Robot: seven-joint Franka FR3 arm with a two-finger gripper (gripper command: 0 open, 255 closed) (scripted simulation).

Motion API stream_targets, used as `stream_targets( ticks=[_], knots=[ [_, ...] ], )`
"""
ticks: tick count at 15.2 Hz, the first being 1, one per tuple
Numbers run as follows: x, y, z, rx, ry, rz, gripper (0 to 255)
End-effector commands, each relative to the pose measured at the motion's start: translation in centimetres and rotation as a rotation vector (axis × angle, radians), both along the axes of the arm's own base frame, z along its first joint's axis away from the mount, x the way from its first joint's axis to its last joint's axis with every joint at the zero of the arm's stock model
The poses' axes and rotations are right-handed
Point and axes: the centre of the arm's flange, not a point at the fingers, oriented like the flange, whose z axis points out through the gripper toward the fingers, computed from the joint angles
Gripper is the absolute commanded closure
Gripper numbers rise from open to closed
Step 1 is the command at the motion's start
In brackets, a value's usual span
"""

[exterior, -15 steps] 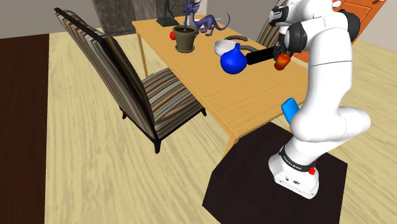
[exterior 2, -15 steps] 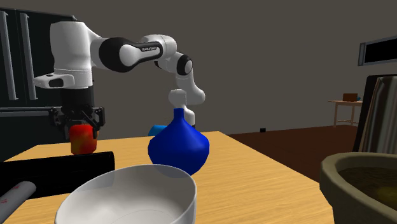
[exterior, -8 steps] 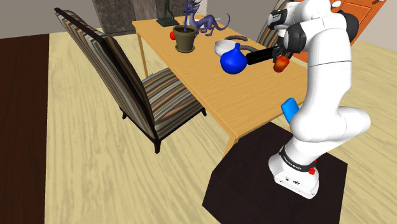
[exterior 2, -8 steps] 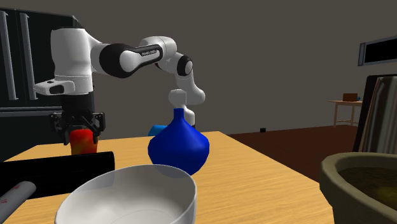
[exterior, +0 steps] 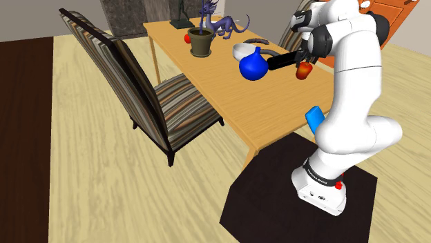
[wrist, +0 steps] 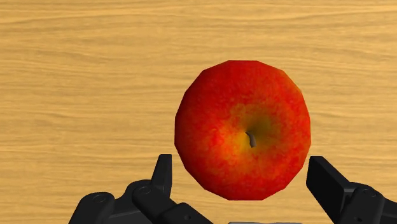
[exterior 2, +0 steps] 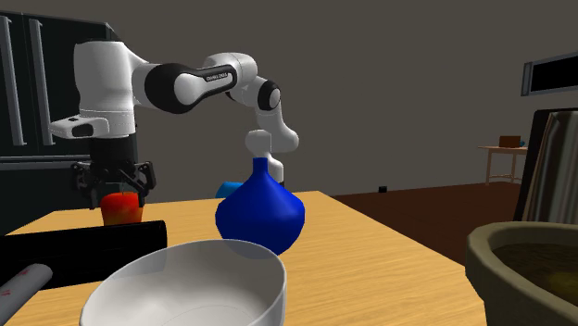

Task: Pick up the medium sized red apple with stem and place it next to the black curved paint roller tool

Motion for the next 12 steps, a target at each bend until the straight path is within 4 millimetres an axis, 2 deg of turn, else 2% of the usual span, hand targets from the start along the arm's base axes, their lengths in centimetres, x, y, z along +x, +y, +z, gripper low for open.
stream_targets(
  ticks=[1,5,12],
  knots=[
    [0.0,0.0,0.0,0.0,0.0,0.0,0],
    [0.9,-0.1,4.9,0.0,0.0,0.0,0],
    [0.9,-0.1,4.9,0.0,0.0,0.0,0]
  ],
)
